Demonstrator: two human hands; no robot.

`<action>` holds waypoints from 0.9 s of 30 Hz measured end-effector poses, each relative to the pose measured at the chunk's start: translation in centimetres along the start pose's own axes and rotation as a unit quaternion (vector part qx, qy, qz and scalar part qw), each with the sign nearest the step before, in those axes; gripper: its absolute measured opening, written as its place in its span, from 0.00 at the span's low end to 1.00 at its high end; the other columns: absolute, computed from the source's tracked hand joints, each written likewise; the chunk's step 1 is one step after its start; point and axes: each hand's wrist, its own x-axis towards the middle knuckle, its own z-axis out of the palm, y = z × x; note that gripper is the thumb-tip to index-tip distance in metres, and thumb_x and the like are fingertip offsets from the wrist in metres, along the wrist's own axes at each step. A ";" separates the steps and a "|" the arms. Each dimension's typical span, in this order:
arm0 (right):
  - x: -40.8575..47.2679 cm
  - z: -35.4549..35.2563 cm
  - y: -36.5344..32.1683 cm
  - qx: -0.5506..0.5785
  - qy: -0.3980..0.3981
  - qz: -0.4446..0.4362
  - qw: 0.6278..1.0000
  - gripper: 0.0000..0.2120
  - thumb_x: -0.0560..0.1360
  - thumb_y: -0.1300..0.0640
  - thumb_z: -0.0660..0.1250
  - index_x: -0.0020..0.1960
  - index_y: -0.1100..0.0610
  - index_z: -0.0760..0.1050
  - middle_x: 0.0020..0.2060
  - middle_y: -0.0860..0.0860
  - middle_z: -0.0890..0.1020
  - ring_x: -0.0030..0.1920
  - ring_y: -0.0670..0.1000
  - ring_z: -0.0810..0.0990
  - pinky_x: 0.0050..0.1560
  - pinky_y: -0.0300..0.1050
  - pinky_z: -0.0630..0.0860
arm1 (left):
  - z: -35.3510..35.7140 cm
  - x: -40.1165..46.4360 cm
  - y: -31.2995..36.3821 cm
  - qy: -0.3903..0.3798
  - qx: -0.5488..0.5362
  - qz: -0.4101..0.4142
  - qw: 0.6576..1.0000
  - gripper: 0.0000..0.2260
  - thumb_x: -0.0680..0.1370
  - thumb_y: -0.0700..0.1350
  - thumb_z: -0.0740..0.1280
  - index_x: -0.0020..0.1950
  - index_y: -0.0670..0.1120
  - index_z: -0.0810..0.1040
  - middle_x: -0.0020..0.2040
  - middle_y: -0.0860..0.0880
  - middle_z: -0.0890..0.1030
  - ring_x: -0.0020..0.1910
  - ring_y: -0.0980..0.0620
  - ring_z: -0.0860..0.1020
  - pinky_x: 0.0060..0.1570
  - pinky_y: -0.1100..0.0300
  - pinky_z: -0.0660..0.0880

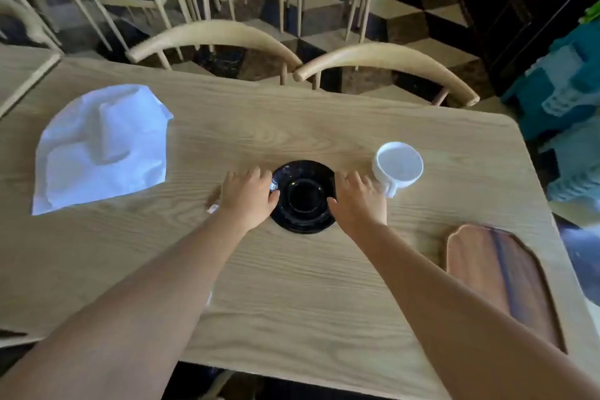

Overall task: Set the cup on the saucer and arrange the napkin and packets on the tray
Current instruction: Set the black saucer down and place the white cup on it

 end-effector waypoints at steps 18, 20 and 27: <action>-1.2 2.8 1.2 0.355 0.017 0.111 0.928 0.20 0.70 0.69 0.59 0.60 0.57 0.73 0.50 0.57 0.77 0.48 0.59 0.76 0.45 0.42 0.69 | 1.9 -1.7 1.9 -0.019 -0.413 -0.190 0.891 0.13 0.74 0.34 0.61 0.56 0.40 0.76 0.47 0.44 0.80 0.45 0.49 0.75 0.46 0.57 0.71; -2.7 2.8 2.2 0.373 0.027 0.121 0.920 0.18 0.70 0.67 0.60 0.58 0.58 0.74 0.50 0.57 0.79 0.44 0.58 0.77 0.45 0.42 0.69 | 1.8 -2.7 2.2 -0.024 -0.479 -0.202 0.854 0.16 0.74 0.34 0.61 0.60 0.44 0.76 0.51 0.45 0.80 0.48 0.48 0.78 0.51 0.54 0.76; -10.7 2.6 5.7 0.401 0.027 0.173 0.899 0.24 0.69 0.67 0.66 0.63 0.56 0.72 0.48 0.45 0.78 0.36 0.48 0.77 0.40 0.33 0.66 | 2.3 -9.5 5.5 -0.066 -0.624 -0.179 0.758 0.19 0.75 0.36 0.65 0.64 0.52 0.75 0.49 0.46 0.77 0.34 0.59 0.81 0.33 0.68 0.77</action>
